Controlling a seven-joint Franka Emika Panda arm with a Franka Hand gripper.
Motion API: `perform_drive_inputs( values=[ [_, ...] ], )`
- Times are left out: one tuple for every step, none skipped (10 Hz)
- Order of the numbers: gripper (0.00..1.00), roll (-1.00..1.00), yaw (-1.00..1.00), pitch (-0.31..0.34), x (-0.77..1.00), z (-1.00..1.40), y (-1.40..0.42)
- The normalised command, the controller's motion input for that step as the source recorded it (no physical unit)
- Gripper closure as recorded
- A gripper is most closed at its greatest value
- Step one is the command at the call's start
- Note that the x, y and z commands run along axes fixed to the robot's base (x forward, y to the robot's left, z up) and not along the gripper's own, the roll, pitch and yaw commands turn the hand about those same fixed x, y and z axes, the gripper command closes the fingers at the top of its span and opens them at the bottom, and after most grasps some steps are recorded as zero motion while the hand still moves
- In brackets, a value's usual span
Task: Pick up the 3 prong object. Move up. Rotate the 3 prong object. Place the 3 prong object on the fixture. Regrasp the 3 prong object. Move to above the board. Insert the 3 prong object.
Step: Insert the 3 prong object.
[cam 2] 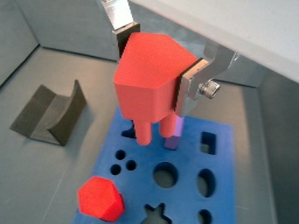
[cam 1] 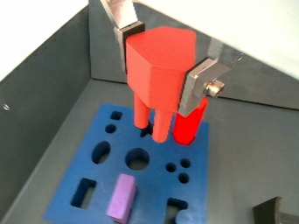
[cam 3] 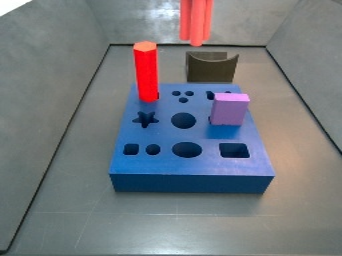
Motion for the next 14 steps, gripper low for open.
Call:
perform_drive_inputs(
  values=[
    [1.00,0.04,0.21,0.034,0.17,-0.05,0.00],
    [1.00,0.00,0.00,0.000,0.00,-0.02,0.00],
    [1.00,0.14,0.18,0.000,0.03,-0.27,0.05],
    [1.00,0.25,0.53,-0.024,0.00,-0.50,0.28],
    [1.00,0.23,0.44,-0.049,-0.01,-0.37,0.23],
    [1.00,0.03,0.00,0.000,0.00,-0.02,0.00],
    [1.00,0.22,0.16,0.000,0.03,-0.43,0.12],
    [1.00,0.10,0.21,-0.006,0.06,-0.28,0.04],
    [1.00,0.00,0.00,0.000,0.00,-0.03,0.00],
    [1.00,-0.07,0.17,0.000,0.17,-0.53,0.15],
    [1.00,-0.03,0.20,0.000,0.04,-0.38,0.14],
    [1.00,0.00,0.00,0.000,0.00,-0.02,0.00],
    [1.00,0.00,0.00,0.000,0.00,-0.12,0.00],
    [1.00,0.04,-0.44,0.024,0.07,-0.27,0.00]
  ],
)
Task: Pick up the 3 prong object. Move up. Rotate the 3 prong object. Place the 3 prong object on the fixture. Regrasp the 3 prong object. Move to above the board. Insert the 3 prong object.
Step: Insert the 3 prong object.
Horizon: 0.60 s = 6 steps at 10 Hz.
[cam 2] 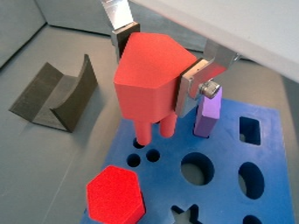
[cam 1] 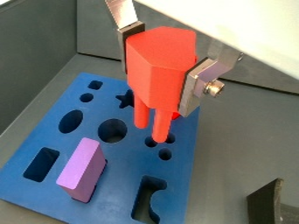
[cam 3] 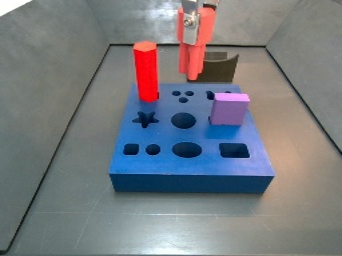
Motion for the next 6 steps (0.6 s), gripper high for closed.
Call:
perform_drive_inputs(
  values=[
    [1.00,-0.01,-0.05,0.000,0.13,0.00,0.00],
    [1.00,0.02,0.00,0.000,0.00,-0.01,0.03],
    [1.00,0.12,0.04,0.000,0.12,-0.37,0.12],
    [1.00,0.03,0.01,0.000,0.08,-0.22,0.13],
    [1.00,0.01,0.00,0.000,0.00,-0.03,0.01],
    [1.00,0.16,0.00,-0.007,-0.12,-0.36,0.07]
  ],
)
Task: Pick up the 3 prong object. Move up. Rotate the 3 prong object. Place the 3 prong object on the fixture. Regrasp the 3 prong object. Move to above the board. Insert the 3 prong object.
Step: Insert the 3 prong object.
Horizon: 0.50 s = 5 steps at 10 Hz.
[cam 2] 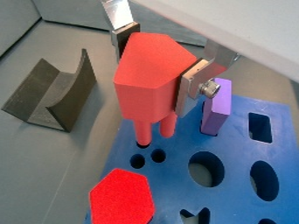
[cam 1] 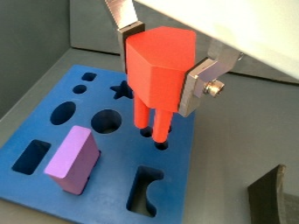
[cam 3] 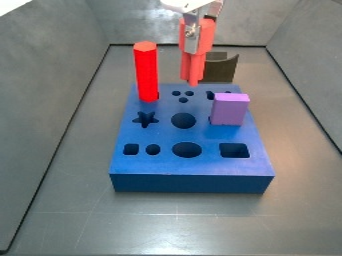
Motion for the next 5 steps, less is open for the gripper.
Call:
perform_drive_inputs(
  values=[
    [1.00,0.00,0.00,0.000,0.00,-0.04,0.00],
    [1.00,0.02,0.00,0.000,0.00,-0.24,0.00],
    [1.00,0.00,0.00,-0.010,-0.01,-0.20,0.00],
    [1.00,0.00,0.00,0.000,0.00,-0.03,0.00],
    [1.00,0.08,-0.01,0.000,-0.03,-0.28,0.01]
  ],
)
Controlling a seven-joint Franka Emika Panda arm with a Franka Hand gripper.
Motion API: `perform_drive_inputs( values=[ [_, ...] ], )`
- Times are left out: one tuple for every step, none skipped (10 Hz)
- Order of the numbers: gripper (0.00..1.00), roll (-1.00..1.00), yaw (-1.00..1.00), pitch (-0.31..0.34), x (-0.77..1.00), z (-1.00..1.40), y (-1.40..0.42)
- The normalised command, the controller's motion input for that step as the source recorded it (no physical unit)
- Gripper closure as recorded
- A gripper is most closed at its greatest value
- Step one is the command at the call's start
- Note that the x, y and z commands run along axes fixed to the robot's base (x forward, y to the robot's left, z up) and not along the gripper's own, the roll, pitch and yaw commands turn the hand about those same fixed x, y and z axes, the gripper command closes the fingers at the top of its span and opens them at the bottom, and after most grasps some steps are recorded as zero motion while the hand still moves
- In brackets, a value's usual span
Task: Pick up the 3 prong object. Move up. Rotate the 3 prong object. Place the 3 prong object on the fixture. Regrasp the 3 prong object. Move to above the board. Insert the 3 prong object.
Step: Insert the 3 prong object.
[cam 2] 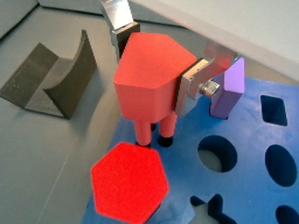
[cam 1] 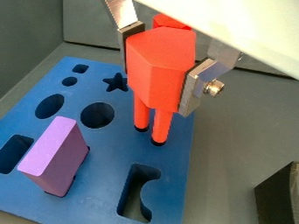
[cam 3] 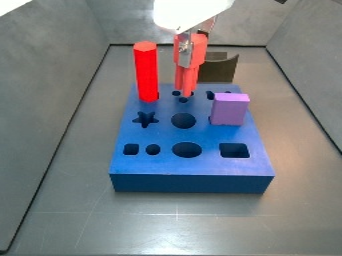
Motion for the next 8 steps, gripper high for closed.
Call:
perform_drive_inputs(
  values=[
    [1.00,0.00,0.00,0.000,0.00,-0.06,0.00],
    [1.00,0.09,-0.03,0.000,0.00,-0.45,0.00],
    [1.00,0.10,-0.05,0.000,0.00,-0.54,0.00],
    [1.00,0.11,-0.03,-0.007,0.00,-0.58,0.00],
    [1.00,0.13,-0.01,-0.003,0.00,-0.54,0.00],
    [1.00,0.11,0.00,-0.019,0.00,-0.56,0.00],
    [1.00,0.14,0.00,-0.017,0.00,-0.55,0.00],
    [1.00,0.00,0.00,0.000,0.00,0.00,0.00]
  ],
)
